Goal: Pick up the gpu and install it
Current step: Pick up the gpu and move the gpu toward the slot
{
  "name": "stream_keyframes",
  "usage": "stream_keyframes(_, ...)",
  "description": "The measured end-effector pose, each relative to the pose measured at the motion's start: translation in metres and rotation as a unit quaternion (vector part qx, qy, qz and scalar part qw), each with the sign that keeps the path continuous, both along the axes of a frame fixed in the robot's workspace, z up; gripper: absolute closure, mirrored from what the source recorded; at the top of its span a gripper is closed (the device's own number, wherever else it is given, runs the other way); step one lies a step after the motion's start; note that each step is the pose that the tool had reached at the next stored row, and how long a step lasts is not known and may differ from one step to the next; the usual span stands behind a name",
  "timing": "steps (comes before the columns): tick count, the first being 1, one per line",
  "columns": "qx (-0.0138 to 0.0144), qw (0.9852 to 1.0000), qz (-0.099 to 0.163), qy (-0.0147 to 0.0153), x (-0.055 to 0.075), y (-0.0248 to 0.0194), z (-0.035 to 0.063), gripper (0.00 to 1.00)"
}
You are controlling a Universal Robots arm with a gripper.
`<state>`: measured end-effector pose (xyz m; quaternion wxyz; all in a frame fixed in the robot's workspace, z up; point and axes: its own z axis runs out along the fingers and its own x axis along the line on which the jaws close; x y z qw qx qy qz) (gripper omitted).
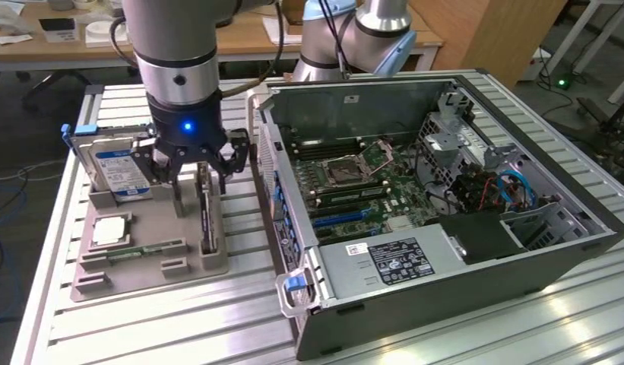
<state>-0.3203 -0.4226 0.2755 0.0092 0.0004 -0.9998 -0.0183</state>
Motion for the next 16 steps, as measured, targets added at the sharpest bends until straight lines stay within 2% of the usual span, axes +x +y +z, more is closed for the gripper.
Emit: stream_keyframes(16, 0.0000, 1.0000, 0.006, 0.0000, 0.001, 0.0005, -0.0291, 0.34)
